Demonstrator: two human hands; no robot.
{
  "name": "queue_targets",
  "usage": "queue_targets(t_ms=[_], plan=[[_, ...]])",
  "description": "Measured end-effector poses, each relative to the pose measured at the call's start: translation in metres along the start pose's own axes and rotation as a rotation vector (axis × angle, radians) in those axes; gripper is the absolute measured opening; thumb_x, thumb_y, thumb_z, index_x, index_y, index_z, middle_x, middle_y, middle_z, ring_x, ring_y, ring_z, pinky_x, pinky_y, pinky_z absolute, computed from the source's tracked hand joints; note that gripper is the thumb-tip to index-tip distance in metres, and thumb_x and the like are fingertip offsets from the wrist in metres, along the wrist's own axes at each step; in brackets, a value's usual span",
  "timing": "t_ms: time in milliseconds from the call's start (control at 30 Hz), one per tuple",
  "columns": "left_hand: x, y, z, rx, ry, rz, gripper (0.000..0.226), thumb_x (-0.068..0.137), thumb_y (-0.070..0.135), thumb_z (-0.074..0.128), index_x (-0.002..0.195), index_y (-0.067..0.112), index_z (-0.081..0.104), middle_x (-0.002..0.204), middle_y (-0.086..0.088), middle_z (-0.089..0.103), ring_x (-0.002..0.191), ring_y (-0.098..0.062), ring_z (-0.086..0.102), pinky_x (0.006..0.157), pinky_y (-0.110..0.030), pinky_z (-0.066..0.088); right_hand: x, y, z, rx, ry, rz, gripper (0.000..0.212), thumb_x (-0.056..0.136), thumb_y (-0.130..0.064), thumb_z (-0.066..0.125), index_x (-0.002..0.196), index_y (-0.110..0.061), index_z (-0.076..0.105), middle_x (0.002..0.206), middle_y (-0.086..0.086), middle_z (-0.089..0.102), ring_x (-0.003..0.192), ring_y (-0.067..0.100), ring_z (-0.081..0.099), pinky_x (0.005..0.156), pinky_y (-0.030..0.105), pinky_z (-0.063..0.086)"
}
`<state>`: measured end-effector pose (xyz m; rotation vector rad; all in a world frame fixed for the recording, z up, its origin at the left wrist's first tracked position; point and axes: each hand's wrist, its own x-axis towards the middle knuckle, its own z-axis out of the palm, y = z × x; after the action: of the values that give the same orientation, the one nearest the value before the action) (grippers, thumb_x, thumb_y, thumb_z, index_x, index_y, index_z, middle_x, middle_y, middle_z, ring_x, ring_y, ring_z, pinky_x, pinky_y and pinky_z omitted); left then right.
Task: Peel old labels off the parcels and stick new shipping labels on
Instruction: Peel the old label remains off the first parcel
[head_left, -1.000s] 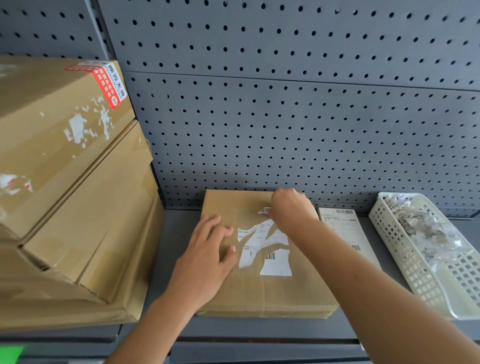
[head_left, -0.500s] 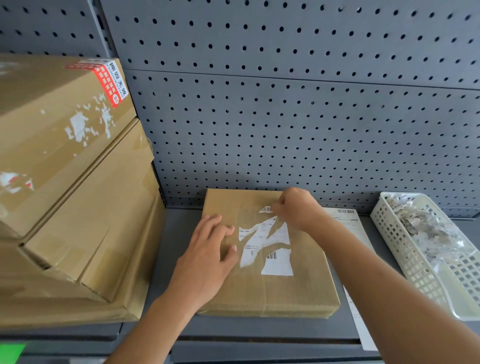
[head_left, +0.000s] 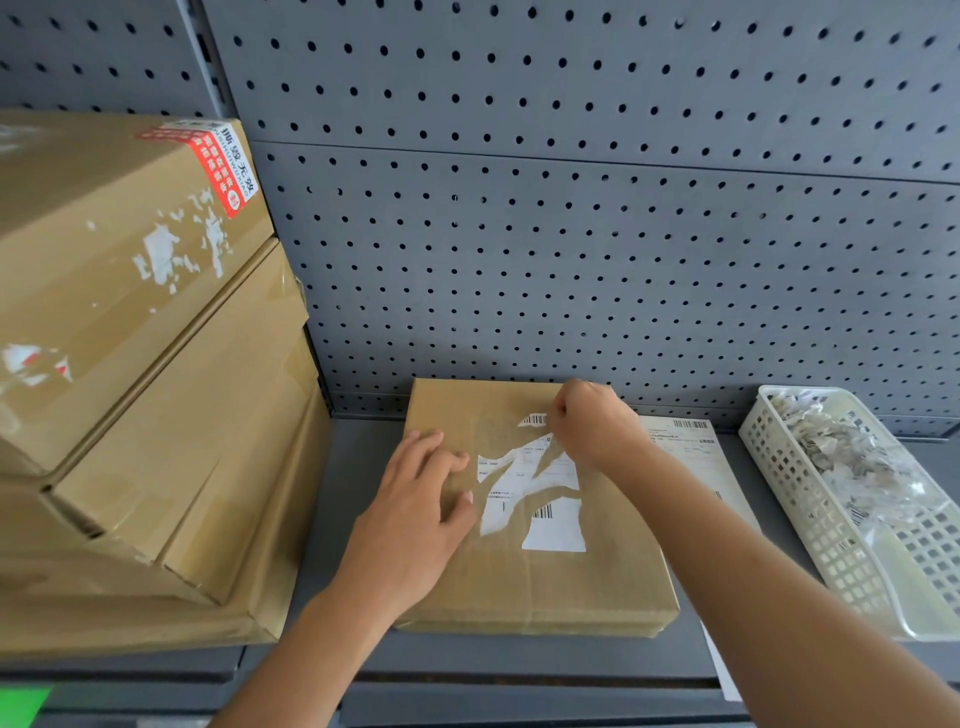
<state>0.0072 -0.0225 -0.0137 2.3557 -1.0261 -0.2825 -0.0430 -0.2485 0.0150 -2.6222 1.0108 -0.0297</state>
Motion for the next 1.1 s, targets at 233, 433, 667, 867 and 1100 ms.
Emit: queue_targets(t_ms=[233,433,667,867,1100], plan=[[-0.001,0.0,0.0,0.002,0.002,0.001,0.036,0.103,0.043,0.042,0.139,0.039,0.043,0.16,0.027,0.008,0.146,0.013,-0.011,0.089,-0.027,0.041,-0.005,0.003,-0.019,0.351,-0.196,-0.002,0.027,0.099,-0.014,0.041,0.089,0.003,0.058,0.076,0.006,0.055,0.068,0.021,0.041,0.06,0.03,0.035],[0.0,0.001,0.0,0.001,0.003,0.002,0.036,0.103,0.043,0.042,0.139,0.038,0.044,0.161,0.027,0.009,0.147,0.012,-0.01,0.088,-0.025,0.039,-0.01,0.005,-0.019,0.42,-0.109,-0.013,0.027,0.099,-0.02,0.047,0.097,0.004,0.06,0.077,0.009,0.064,0.067,0.019,0.046,0.059,0.03,0.037],[0.0,0.0,0.0,0.004,0.002,0.003,0.038,0.103,0.044,0.042,0.141,0.038,0.043,0.161,0.026,0.009,0.147,0.011,-0.009,0.089,-0.025,0.039,-0.011,-0.001,-0.001,0.161,0.011,-0.086,0.01,0.097,-0.027,0.057,0.096,-0.018,0.062,0.085,-0.005,0.06,0.07,0.015,0.056,0.072,0.037,0.055],[0.0,0.002,-0.002,0.005,-0.009,0.004,0.038,0.104,0.043,0.042,0.142,0.038,0.042,0.161,0.027,0.008,0.148,0.011,-0.009,0.09,-0.026,0.039,-0.02,0.008,-0.007,0.529,-0.018,-0.1,0.013,0.098,-0.016,0.055,0.091,-0.02,0.065,0.083,-0.006,0.066,0.077,0.016,0.062,0.074,0.03,0.051],[0.001,-0.001,0.001,-0.007,-0.003,-0.011,0.039,0.103,0.043,0.043,0.141,0.039,0.043,0.161,0.028,0.009,0.147,0.012,-0.009,0.098,-0.034,0.042,-0.029,0.021,-0.019,0.769,-0.05,-0.12,0.012,0.099,-0.006,0.055,0.092,-0.007,0.064,0.08,0.007,0.073,0.064,0.015,0.066,0.074,0.039,0.057]])
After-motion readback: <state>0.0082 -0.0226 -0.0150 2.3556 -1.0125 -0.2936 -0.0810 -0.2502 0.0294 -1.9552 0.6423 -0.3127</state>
